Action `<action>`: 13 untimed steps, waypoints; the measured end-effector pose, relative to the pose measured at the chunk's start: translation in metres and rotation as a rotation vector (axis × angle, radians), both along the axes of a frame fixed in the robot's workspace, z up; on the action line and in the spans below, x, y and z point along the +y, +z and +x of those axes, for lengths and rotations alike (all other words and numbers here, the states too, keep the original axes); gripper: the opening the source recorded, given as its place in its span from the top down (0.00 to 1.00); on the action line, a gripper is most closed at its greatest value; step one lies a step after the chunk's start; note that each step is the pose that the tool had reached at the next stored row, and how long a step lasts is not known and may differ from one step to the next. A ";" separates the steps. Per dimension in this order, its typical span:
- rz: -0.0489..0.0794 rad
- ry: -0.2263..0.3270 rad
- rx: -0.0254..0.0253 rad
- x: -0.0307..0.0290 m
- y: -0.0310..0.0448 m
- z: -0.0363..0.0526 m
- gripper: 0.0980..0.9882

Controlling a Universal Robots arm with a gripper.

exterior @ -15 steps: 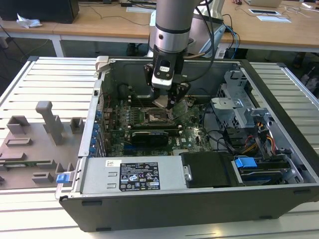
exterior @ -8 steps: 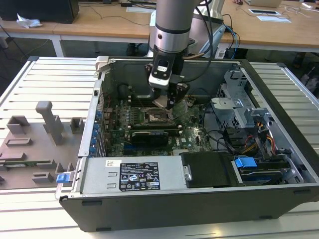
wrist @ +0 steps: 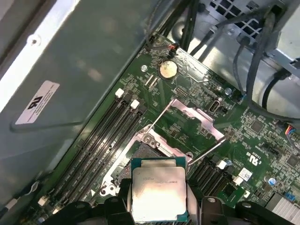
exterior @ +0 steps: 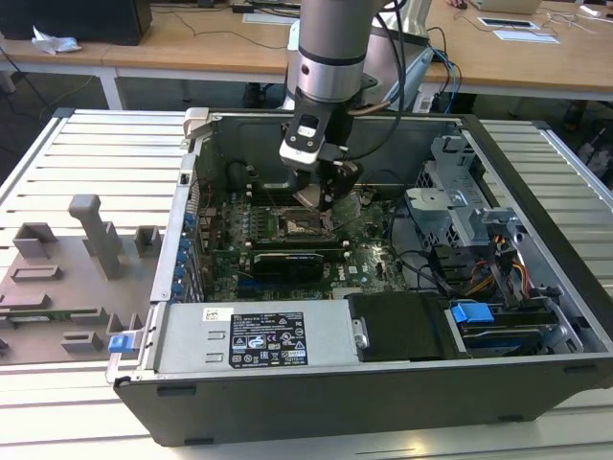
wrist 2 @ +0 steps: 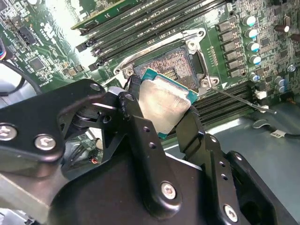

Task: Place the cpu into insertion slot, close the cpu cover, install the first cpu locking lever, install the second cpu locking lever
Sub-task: 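Place the cpu into insertion slot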

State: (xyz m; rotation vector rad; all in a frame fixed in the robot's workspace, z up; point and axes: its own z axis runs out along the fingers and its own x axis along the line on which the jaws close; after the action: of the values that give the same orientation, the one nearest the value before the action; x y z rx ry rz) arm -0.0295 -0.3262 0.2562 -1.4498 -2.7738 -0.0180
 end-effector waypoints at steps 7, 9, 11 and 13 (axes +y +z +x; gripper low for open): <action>-0.008 -0.136 -0.0004 0.0000 -0.0006 0.0000 0.50; -0.014 -0.154 -0.0008 0.0000 -0.0007 0.0000 0.50; -0.021 -0.187 -0.0009 -0.0001 -0.0006 0.0000 0.50; -0.022 -0.204 -0.0008 0.0000 -0.0007 0.0000 0.50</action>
State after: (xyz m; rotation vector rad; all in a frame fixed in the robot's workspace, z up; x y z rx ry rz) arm -0.0295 -0.3262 0.2555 -1.7310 -2.6219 0.0096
